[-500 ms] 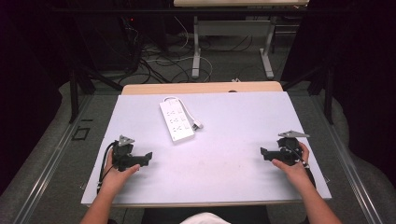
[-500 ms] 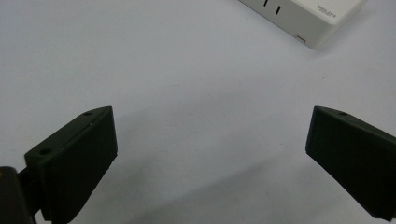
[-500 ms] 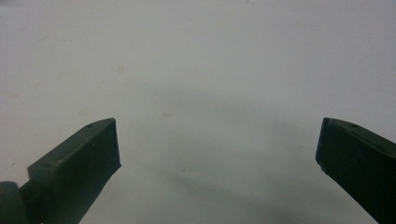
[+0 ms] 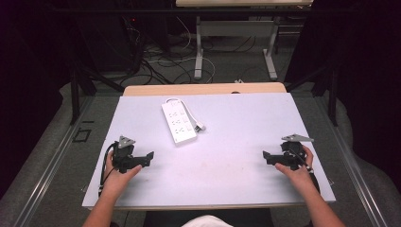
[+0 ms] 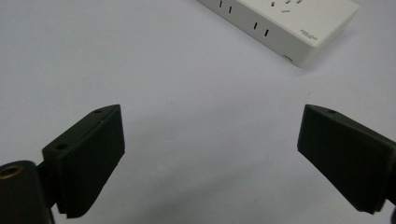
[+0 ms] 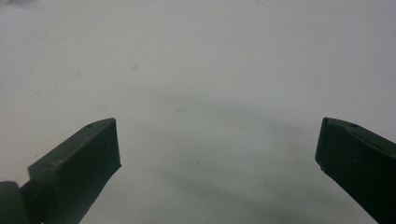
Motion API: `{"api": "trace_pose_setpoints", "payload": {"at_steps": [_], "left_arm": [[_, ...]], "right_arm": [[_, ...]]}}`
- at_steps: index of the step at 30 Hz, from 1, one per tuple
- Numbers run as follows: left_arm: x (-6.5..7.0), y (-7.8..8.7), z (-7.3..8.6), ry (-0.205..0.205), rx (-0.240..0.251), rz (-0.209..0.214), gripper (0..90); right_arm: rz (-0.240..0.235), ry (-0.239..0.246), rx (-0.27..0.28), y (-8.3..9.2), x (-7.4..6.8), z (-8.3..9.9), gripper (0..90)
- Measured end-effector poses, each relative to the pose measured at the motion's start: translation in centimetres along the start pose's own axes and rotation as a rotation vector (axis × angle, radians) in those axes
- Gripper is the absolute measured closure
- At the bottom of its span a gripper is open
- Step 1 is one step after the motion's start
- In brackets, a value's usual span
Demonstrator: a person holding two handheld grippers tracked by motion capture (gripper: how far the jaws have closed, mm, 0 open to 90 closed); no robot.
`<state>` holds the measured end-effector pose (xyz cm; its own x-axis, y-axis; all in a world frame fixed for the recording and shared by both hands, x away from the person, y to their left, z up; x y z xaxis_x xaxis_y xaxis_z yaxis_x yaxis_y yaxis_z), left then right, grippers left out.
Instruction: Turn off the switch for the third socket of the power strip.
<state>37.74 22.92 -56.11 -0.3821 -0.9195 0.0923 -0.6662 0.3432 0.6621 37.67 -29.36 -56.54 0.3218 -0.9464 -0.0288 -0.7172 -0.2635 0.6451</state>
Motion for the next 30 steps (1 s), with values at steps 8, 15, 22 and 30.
{"api": "trace_pose_setpoints", "payload": {"at_steps": [8,15,22,30], "left_arm": [[1.0,0.1,-0.3,-0.032,-0.001,0.017,13.7],[1.9,0.0,-0.4,-0.051,-0.011,0.037,16.5],[2.8,-0.1,-0.4,-0.070,-0.028,0.057,20.7],[3.7,-0.4,-0.4,-0.093,-0.050,0.077,31.4]], "right_arm": [[-0.005,0.017,-0.001,0.1,-0.4,0.0,0.0],[-0.012,0.009,0.000,0.1,-0.4,0.1,0.0],[-0.013,0.013,0.000,0.1,-0.4,0.1,0.0],[-0.018,0.014,-0.002,0.1,-0.6,0.1,0.0]]}}
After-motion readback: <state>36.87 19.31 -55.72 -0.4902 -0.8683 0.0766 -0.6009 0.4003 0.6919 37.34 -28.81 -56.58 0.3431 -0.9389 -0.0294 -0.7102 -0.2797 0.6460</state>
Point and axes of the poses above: each handheld gripper's, and its own axes: y roughly backward along the jaws, z roughly out of its underside, x roughly to its right, the point moved 3 cm from there along -y, roughly forward along the jaws, and after that the axes turned 3 degrees about y, right-handed, at the moved point
